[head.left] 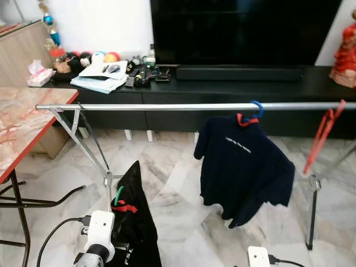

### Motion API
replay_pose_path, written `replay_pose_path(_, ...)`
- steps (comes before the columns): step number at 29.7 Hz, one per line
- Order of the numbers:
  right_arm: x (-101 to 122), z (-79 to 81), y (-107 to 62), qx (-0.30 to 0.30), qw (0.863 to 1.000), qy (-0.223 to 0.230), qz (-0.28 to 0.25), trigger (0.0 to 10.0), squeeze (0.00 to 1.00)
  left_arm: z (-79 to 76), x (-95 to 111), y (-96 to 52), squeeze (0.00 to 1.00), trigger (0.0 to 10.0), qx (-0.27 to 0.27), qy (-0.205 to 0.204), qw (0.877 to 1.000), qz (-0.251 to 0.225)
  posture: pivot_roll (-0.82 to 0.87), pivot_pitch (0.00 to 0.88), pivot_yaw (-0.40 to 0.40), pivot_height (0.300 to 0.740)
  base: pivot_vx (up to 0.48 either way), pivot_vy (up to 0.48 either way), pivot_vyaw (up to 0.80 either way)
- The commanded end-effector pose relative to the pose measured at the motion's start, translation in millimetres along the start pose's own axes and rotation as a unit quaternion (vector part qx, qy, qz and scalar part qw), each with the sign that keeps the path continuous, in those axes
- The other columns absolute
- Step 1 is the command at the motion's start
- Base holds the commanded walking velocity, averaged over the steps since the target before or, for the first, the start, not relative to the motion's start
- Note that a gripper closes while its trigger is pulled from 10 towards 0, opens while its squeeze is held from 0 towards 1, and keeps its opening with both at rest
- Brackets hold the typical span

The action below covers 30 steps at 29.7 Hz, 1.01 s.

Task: Hang hanger

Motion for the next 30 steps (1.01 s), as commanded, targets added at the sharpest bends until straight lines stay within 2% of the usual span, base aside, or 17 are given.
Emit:
replay_pose_path(1,-10.8,-6.4,-1.6,-0.009,1.0,0.005,0.016,10.0,0.0,3.0,3.9,-0.2,0.0,10.0,0.006,-0.002,1.0,-0.009,0.06,0.015,0.067,0.74,-0.304,0.0,0.0)
replay_pose_path(11,-18.2,-17.5,-3.7,-0.013,1.0,0.005,0.022,10.0,0.0,2.8,3.2,0.0,0.0,10.0,0.005,-0.001,1.0,-0.008,0.05,0.01,0.067,0.74,-0.305,0.0,0.0)
replay_pose_path(30,-12.3,-14.3,-2.4,-0.011,1.0,0.005,0.017,10.0,0.0,4.1,3.8,0.2,0.0,10.0,0.005,0.0,1.0,-0.007,0.06,0.021,0.067,0.74,-0.308,0.0,0.0)
Point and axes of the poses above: a point about 5 cm out from each wrist's last joint towards the gripper, its own y axis pointing out of the wrist towards the gripper, its own x axis along the axis of the wrist's last joint, z = x × y, the point moved 4 cm from there along y, pointing out of the wrist towards the gripper, and after that the axes turned 12 degrees about y, right-handed, at the moved point
